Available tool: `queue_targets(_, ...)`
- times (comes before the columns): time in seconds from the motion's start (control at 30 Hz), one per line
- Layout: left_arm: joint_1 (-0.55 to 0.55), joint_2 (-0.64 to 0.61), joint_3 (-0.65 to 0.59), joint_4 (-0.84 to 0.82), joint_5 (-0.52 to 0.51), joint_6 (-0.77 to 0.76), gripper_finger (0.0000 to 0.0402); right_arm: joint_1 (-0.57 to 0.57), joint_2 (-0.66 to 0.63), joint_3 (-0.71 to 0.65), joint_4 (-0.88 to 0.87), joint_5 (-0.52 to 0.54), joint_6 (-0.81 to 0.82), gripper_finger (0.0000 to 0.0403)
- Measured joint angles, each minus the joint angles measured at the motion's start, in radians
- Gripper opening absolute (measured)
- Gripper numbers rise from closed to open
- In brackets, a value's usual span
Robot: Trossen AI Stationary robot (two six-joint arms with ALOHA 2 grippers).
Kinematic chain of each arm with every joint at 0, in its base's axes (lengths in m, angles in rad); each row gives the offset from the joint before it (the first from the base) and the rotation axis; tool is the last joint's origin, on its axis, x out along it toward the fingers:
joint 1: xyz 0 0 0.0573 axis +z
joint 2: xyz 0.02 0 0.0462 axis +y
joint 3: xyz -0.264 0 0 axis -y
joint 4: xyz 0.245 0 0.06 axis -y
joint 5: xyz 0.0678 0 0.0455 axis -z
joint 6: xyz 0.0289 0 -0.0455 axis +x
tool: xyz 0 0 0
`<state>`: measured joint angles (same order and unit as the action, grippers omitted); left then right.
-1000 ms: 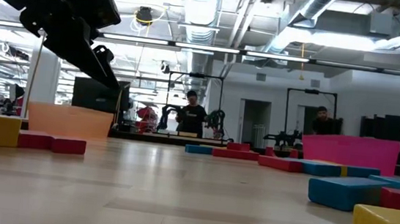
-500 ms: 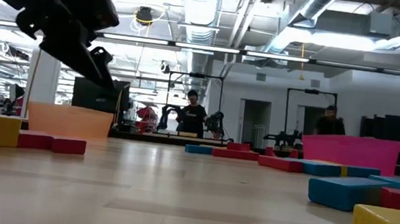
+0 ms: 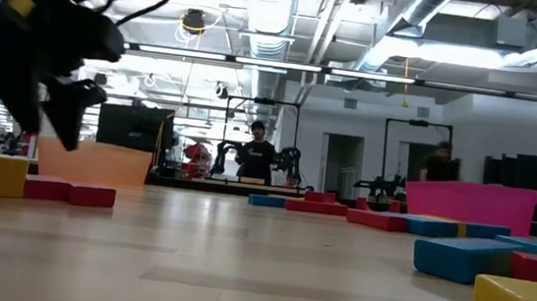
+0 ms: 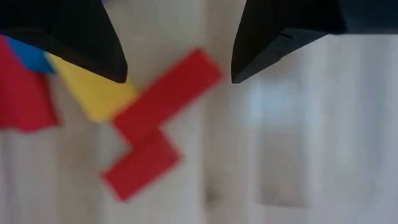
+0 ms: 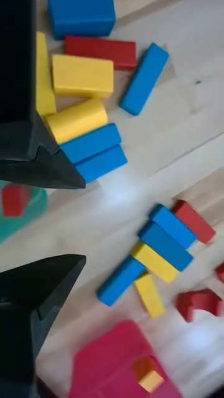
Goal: Sort blocks
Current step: Put the blue rectangle block into the orange bin
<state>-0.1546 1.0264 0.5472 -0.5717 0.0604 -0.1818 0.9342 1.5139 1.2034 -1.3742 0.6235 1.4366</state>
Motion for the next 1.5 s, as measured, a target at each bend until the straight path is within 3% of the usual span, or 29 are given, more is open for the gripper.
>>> queue_targets(0.13, -0.087, 0.0, 0.0, 0.011, 0.011, -0.049, 0.0281, -0.041, 0.0, 0.0, 0.008, 0.008, -0.072, 0.0197)
queue_targets(0.33, -0.116, 0.0, 0.0, 0.14, -0.181, -0.047, 0.0281, -0.118, 0.0, 0.0, 0.076, 0.045, -0.203, 0.0197)
queue_targets(0.47, -0.067, 0.003, 0.0, 0.334, -0.308, 0.033, 0.0281, -0.18, 0.0, 0.0, 0.193, 0.046, -0.351, 0.0197)
queue_targets(0.63, 0.073, 0.059, 0.001, 0.519, -0.319, 0.1, 0.0281, -0.243, 0.0, 0.0, 0.34, 0.046, -0.527, 0.0196)
queue_targets(0.8, 0.238, 0.189, 0.024, 0.661, -0.259, 0.113, 0.0281, -0.289, 0.0, 0.0, 0.425, 0.051, -0.663, 0.0196)
queue_targets(1.0, 0.362, 0.42, 0.165, 0.674, -0.182, 0.14, 0.0281, -0.345, 0.0, 0.0, 0.446, 0.059, -0.735, 0.0196)
queue_targets(1.27, 0.411, 0.729, 0.398, 0.57, -0.179, 0.171, 0.0281, -0.382, 0.0, 0.0, 0.477, 0.06, -0.792, 0.0196)
queue_targets(1.5, 0.42, 0.863, 0.519, 0.56, -0.209, 0.17, 0.0281, -0.379, 0.0, 0.0, 0.501, 0.06, -0.817, 0.0196)
